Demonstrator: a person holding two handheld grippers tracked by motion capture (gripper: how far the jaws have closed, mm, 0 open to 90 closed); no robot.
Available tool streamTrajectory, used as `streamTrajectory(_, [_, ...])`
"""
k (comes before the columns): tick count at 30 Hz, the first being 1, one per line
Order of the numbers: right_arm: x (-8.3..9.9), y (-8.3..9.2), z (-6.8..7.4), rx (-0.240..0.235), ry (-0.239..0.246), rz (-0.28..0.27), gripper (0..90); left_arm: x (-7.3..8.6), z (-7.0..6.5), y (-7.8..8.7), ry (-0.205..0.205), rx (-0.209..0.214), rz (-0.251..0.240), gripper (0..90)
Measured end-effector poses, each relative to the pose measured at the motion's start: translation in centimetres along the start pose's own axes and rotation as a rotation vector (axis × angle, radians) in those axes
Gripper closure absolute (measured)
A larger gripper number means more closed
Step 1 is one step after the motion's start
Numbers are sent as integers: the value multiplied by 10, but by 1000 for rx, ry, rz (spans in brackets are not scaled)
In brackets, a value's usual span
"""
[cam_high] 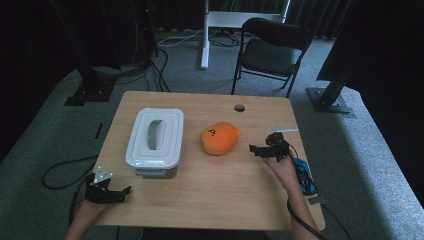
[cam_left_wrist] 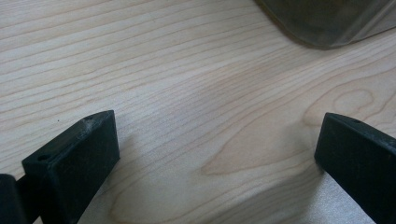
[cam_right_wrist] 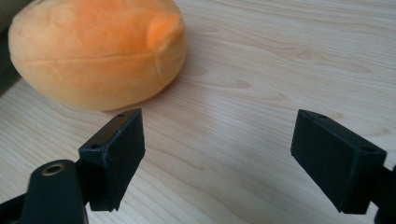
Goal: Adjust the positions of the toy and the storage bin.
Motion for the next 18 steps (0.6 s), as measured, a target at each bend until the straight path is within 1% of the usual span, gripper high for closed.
streamTrajectory(2, [-4,-3,2,-14,0,0,169,0,0,0,0,0,0,3])
streamTrajectory(8, [-15,-8,9,-24,7,-2,169,0,0,0,0,0,0,2])
streamTrajectory(16, [-29,-16,13,-21,19,-2,169,0,0,0,0,0,0,3])
streamTrajectory(18, [-35,-20,15,-29,22,4,169,0,0,0,0,0,0,2])
Point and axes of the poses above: each handheld gripper's, and its own axes: y roughly backward along the jaws, x roughly out of its underside, z roughly to its left, the point moved 7 cm from there along -y, roughly forward along the jaws, and after that the axes turned 14 degrees about z, right-handed, at the moved point
